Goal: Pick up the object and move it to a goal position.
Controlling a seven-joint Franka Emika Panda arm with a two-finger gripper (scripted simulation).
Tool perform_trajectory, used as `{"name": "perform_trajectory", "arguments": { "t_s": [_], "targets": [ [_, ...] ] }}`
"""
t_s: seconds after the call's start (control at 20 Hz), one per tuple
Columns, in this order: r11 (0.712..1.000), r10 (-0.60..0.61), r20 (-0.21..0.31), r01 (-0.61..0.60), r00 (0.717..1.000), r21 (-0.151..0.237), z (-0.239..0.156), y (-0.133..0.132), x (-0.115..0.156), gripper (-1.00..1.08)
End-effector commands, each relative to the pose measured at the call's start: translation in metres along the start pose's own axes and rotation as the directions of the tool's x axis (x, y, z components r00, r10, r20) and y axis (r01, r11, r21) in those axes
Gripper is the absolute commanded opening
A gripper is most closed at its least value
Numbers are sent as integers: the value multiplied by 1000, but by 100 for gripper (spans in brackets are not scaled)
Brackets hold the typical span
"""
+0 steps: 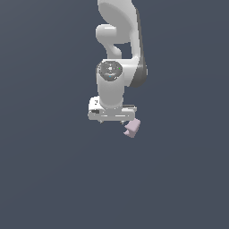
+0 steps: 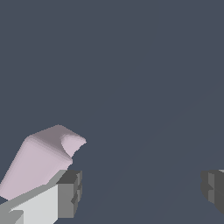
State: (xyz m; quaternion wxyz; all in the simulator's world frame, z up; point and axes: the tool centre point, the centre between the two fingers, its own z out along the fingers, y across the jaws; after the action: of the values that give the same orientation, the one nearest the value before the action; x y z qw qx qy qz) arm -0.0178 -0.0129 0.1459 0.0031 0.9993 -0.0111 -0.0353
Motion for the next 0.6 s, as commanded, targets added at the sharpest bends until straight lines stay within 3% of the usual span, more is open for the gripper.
{"name": "perform_trajectory", "arguments": {
  "t_s": [0.0,0.55],
  "targets": [
    [1000,0,0,0,1000,0,0,0,0,100],
    [1000,-29,14,29,999,9,1,-3,2,100]
  ]
}}
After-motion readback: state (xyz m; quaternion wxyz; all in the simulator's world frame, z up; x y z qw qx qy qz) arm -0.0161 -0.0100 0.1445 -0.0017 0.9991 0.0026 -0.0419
